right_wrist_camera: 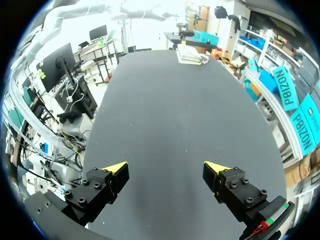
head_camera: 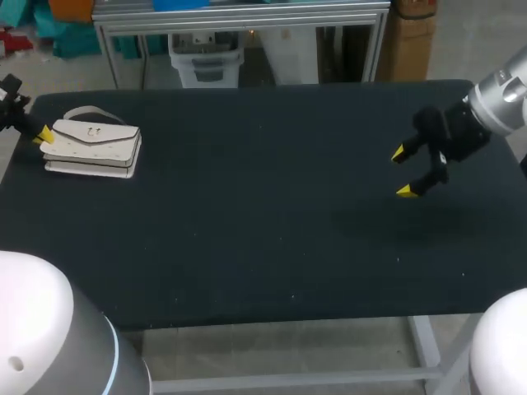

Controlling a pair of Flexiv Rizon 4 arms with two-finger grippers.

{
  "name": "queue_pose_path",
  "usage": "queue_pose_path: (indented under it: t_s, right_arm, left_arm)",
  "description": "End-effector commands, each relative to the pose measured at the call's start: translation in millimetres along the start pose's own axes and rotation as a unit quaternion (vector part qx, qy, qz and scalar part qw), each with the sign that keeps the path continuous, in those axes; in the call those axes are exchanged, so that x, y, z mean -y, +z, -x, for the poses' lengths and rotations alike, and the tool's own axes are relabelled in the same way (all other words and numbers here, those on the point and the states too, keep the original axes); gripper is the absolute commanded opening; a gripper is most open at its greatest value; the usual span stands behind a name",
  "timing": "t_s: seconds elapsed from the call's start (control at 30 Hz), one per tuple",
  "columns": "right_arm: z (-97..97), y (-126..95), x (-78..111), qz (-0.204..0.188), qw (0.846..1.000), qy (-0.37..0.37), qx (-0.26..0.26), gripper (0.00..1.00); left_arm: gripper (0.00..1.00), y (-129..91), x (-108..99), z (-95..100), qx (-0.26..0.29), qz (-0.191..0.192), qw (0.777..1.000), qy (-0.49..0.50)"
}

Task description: Pick up the bag, open it, inspect its contents, close it, and place it on the opposite side

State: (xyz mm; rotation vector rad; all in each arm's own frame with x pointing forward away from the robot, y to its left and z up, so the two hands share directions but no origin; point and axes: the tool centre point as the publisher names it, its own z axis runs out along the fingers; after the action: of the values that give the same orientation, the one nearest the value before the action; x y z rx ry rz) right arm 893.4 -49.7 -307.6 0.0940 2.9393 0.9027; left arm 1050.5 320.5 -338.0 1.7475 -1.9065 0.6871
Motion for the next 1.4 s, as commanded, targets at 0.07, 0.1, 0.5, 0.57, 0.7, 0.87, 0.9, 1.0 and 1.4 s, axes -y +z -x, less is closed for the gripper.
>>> queue_pose_path:
  t_s: [0.07, 0.1, 0.5, 0.57, 0.7, 0.87, 0.9, 1.0, 1.4]
  right_arm:
    - [0.4, 0, 0.1, 0.001, 1.000, 0.000, -0.001, 1.00]
    - [0.4, 0, 0.1, 0.001, 1.000, 0.000, -0.001, 1.00]
    - [0.4, 0, 0.1, 0.001, 1.000, 0.000, -0.001, 1.00]
    - [0.4, 0, 0.1, 0.001, 1.000, 0.000, -0.001, 1.00]
    - [0.4, 0, 0.1, 0.001, 1.000, 0.000, -0.001, 1.00]
    - [0.4, 0, 0.1, 0.001, 1.000, 0.000, -0.001, 1.00]
    - [0.4, 0, 0.1, 0.001, 1.000, 0.000, -0.001, 1.00]
    - [0.4, 0, 0.1, 0.001, 1.000, 0.000, -0.001, 1.00]
    - [0.4, 0, 0.1, 0.001, 1.000, 0.000, -0.001, 1.00]
  left_arm:
    - [0.00, 11, -3, -17.5, -0.032, 0.071, 0.997, 0.004]
    - [0.00, 14, -5, -21.7, -0.028, 0.065, 0.997, 0.003]
    - [0.00, 56, -27, -62.0, -0.086, 0.031, 0.996, -0.018]
    - [0.00, 62, -30, -67.6, -0.094, 0.022, 0.995, -0.024]
    - [0.00, 72, -34, -78.3, -0.112, 0.002, 0.993, -0.041]
    - [0.00, 84, -37, -89.7, -0.107, -0.023, 0.993, -0.049]
    - [0.00, 85, -39, -92.1, -0.111, -0.027, 0.992, -0.049]
    - [0.00, 87, -40, -99.0, -0.108, -0.041, 0.992, -0.052]
    - [0.00, 87, -40, -99.0, -0.108, -0.041, 0.992, -0.052]
